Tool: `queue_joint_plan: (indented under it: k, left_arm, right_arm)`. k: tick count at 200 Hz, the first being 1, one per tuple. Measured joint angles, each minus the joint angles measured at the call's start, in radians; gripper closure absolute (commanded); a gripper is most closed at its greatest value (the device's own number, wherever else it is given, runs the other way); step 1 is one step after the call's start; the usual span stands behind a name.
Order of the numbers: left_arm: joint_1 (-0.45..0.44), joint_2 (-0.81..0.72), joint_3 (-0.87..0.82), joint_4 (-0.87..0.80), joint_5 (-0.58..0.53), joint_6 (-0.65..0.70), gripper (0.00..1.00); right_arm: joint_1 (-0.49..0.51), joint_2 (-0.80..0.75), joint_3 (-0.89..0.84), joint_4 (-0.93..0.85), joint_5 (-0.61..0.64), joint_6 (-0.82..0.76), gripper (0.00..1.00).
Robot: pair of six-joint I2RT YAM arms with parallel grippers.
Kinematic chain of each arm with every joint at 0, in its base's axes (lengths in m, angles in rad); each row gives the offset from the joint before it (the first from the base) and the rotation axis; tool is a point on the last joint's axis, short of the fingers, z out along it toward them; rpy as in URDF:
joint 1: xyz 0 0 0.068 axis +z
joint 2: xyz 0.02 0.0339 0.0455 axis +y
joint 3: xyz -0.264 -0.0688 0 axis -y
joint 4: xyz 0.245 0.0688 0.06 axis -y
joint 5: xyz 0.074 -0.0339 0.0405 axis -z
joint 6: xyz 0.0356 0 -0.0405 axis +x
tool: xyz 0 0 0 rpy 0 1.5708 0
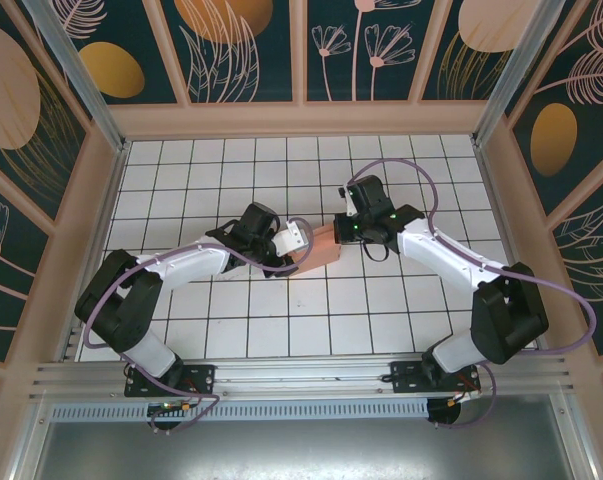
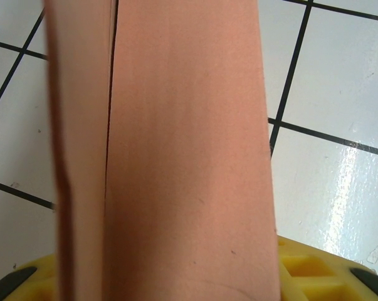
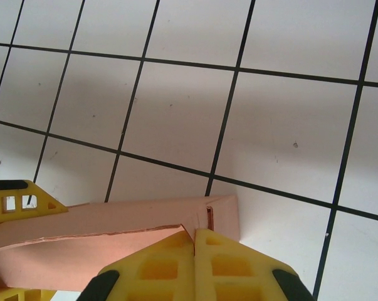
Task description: Fold the paper box
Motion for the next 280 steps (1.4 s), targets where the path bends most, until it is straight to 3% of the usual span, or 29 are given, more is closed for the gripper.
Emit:
queue_joint_plan:
  k: [74, 218, 280]
  left_arm:
    - [0.000, 0.000, 0.000, -0.006, 0.000, -0.003, 0.56]
    - [0.000, 0.000, 0.000, -0.007, -0.003, -0.012, 0.56]
    - [0.000, 0.000, 0.009, -0.030, -0.001, -0.032, 0.46]
  right_arm:
    - [0.005, -0.008, -0.048, 0.071, 0.011, -0.084, 1.00]
    - [0.013, -0.099, -0.217, 0.258, 0.013, -0.095, 1.00]
    - [0.024, -0.101, -0.222, 0.272, 0.034, -0.095, 1.00]
